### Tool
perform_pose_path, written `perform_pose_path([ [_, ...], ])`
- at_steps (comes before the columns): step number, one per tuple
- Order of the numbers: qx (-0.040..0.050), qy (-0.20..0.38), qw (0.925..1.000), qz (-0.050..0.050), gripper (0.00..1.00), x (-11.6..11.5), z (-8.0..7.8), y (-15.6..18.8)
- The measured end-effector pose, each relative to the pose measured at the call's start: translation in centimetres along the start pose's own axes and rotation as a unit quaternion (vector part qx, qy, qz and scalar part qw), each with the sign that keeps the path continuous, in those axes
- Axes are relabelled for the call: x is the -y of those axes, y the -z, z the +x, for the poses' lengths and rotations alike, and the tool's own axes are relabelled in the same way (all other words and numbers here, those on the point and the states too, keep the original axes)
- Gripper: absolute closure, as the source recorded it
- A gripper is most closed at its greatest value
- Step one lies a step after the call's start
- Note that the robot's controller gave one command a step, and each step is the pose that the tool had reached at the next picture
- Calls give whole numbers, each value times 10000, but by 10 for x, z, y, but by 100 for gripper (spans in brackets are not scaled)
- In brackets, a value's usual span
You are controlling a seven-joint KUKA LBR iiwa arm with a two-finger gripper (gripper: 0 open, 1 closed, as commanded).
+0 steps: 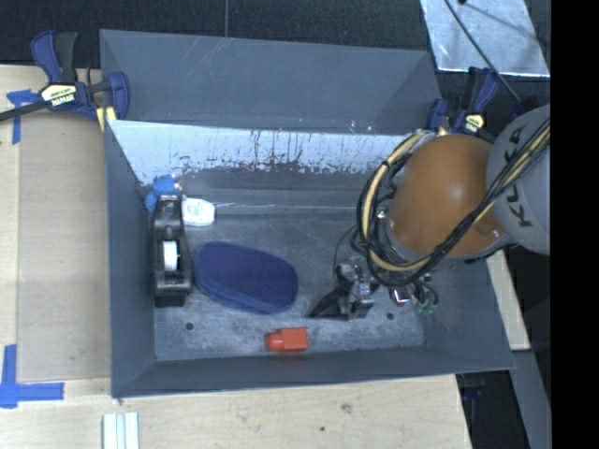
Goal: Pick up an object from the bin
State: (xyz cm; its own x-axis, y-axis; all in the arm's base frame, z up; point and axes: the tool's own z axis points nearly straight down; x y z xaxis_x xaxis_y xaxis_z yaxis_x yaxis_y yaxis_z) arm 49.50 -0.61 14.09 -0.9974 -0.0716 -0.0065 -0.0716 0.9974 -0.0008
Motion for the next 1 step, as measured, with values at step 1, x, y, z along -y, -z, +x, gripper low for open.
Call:
perform_pose_path([
  [1, 7, -16, 10000, 1, 100, 0, -2, 42],
])
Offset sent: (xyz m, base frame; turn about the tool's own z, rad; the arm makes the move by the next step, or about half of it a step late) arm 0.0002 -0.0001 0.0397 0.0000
